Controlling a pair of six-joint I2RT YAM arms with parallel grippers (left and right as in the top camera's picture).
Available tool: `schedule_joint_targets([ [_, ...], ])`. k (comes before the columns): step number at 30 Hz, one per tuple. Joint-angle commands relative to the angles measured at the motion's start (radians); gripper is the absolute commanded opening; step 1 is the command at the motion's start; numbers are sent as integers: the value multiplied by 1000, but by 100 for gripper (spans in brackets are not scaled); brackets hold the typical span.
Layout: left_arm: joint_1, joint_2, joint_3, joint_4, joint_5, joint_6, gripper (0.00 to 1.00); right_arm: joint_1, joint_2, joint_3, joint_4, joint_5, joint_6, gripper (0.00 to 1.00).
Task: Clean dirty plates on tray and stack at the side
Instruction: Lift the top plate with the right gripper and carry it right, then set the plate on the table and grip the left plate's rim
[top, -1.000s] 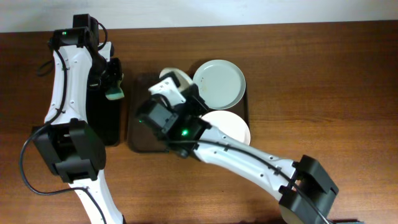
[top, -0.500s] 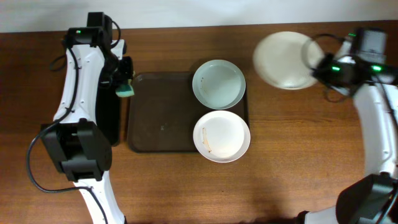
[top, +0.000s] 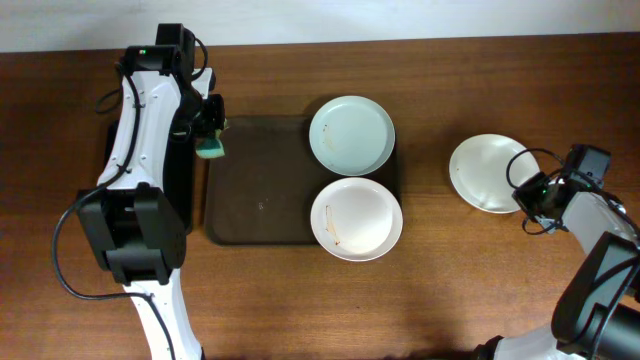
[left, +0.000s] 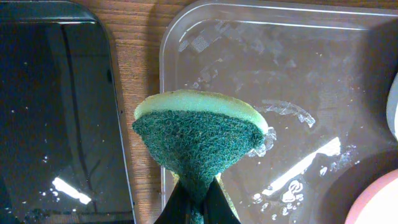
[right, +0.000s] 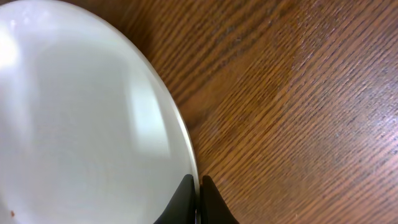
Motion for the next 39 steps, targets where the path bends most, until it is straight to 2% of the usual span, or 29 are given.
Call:
schedule_joint_targets([
  [1,2,5,18,2,14,12,1,3,5,2,1,-53,5,44],
  [3,2,5,18,2,14,12,1,3,-75,62,-60,-244,5,51],
  [6,2,5,18,3,14,12,1,16,-225,132,-159,-322,-23,54],
  [9,2,5,18,13,14,12,1,163,-402,152,-307,-312,-37,55],
  [13,2,5,18,17,14,12,1,358,-372,141,-416,-235,-32,55],
  [17,2,5,18,17,14,12,1,571,-187,106,-432,-235,-6,48],
  [23,2,5,18,17,14,12,1,710,-23,106,-428,-223,5,38],
  [26,2,5,18,17,14,12,1,730,1,103,-429,-182,21,36],
  [33,2,5,18,14,14,12,1,812,10,101,-422,-125,50,17],
  [35,2,5,18,12,14,12,1,829,10,100,-420,-114,50,4],
  [39,2,5,18,13,14,12,1,859,9,102,-403,-111,45,4],
])
